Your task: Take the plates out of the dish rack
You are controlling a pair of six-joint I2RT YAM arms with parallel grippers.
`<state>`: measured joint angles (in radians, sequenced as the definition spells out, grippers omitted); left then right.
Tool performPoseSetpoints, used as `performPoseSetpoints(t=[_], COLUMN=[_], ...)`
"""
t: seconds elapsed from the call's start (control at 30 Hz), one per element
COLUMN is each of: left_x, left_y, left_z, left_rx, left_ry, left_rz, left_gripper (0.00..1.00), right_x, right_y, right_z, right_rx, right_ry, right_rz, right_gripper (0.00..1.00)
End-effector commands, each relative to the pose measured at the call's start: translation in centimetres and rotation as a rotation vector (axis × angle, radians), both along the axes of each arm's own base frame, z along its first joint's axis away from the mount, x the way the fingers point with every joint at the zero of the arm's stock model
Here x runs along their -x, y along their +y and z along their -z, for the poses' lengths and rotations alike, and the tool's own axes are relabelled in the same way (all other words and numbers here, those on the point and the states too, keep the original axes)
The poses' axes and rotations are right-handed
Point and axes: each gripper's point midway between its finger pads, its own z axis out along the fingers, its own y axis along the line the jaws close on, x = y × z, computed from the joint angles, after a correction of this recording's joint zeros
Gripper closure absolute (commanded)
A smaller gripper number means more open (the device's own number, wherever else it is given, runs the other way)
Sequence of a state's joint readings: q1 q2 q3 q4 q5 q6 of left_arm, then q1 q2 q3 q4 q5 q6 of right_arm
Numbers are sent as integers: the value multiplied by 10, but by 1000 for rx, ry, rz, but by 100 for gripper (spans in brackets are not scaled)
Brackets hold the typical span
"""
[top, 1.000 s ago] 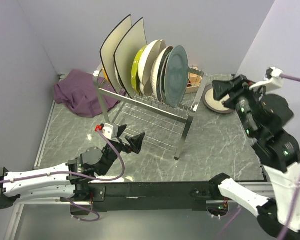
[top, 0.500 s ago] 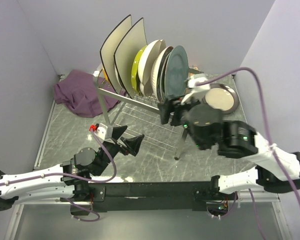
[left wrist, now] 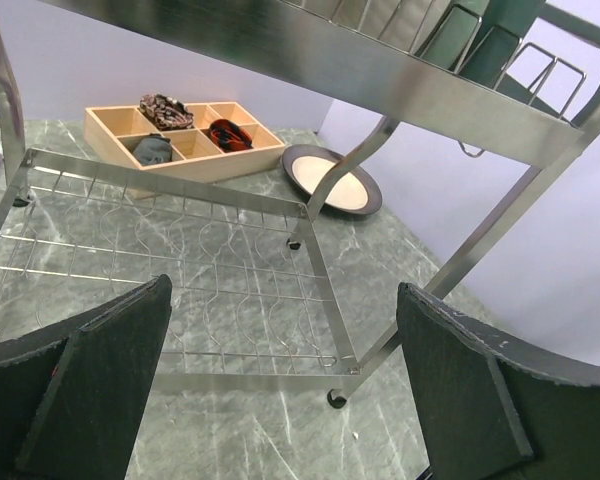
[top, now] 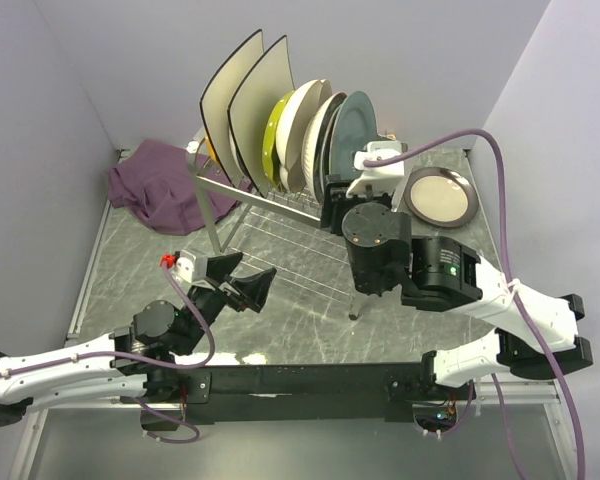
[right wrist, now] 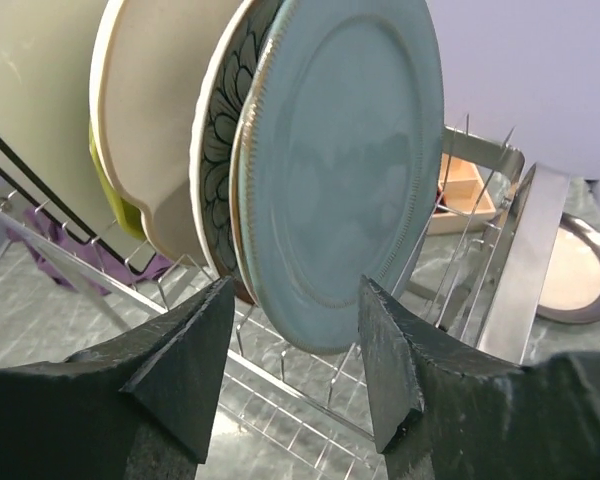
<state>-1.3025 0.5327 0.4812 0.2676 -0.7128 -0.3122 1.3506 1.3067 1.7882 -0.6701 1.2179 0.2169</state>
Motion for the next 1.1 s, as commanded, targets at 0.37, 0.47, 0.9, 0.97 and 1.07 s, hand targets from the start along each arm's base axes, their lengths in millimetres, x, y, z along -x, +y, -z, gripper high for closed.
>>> performPoseSetpoints(t=[0.37,0.47,0.9,0.97,1.07], left_x=[1,1,-1,-1,0], left_y=[2,1,0,0,-1], left_z=[-7,-6,-4,-5,-4], left_rx=[39,36,23,24,23], left_ry=[-7,-7,-5,-7,-8], left_rz=[-2,1,-8,-7,-5], left_gripper=[1,1,0,0,1], right_x=[-30,-34,-40,-40,-40], right_y=[7,-4,-22,-20,-13], right_z=[-12,-11,-4,-2,1], right_rx=[15,37,64,67,72], right_ry=[4,3,1,13,25], right_rz=[153,219,309,279,229], right_gripper=[44,46,55,54,49])
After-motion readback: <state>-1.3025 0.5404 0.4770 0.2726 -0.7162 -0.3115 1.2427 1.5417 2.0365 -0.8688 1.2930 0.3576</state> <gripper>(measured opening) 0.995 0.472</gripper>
